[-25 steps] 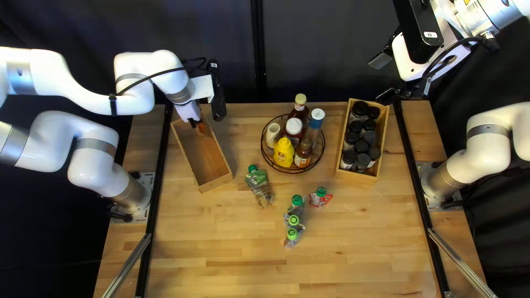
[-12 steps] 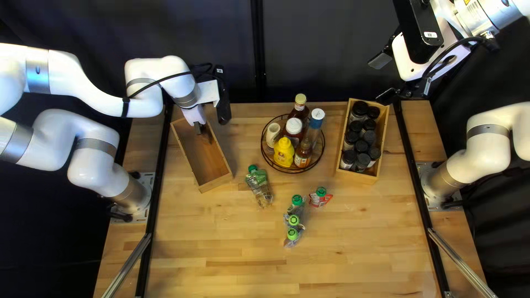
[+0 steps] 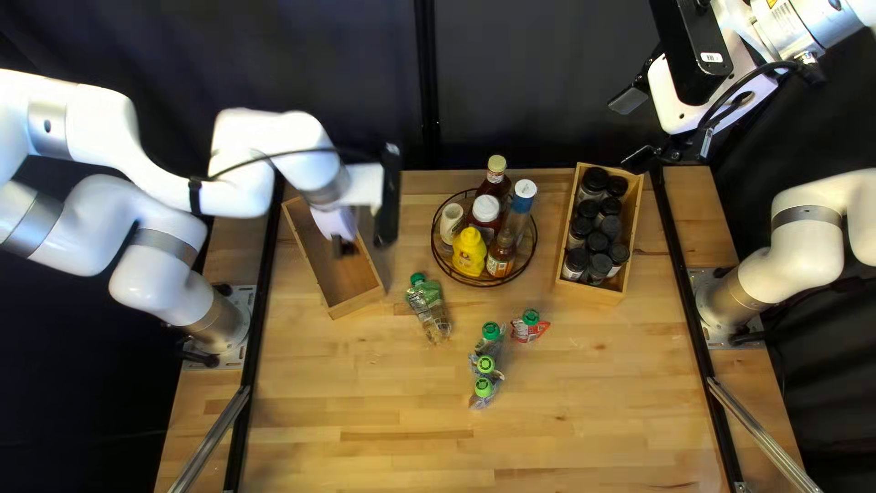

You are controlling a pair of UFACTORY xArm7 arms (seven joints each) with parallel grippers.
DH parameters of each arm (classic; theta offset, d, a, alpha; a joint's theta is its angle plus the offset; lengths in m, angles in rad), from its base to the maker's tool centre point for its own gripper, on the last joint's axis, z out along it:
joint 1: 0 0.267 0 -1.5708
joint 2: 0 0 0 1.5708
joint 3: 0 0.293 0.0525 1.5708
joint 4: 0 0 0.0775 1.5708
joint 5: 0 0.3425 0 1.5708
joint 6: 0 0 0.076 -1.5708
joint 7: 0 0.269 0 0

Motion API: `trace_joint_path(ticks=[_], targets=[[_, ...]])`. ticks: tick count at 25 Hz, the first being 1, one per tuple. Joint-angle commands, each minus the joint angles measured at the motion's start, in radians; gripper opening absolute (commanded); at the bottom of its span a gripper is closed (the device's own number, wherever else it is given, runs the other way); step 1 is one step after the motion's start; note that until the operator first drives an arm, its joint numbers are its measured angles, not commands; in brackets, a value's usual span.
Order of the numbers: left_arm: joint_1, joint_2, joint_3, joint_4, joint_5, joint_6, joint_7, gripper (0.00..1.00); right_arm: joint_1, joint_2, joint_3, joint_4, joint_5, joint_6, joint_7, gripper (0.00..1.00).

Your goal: Separate condiments, baby food and spices and place it in 3 different racks/containers

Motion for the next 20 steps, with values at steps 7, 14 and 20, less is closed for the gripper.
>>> trace_joint_path(ticks=[7,14,20], targets=[[-0.121,0.293,-0.035,0.113,-0.059,-0.159,0.201,1.00,0.000,0.000,0.000,0.000,0.000,0.000,0.000,1.00],[-0.130,0.434,-0.046,0.118,-0.024,-0.271,0.249,1.00,0.000,0.000,0.000,0.000,0.000,0.000,0.000,1.00],[-0.108,0.477,-0.036,0.059,-0.022,-0.372,0.324,1.00,0.000,0.000,0.000,0.000,0.000,0.000,0.000,1.00]])
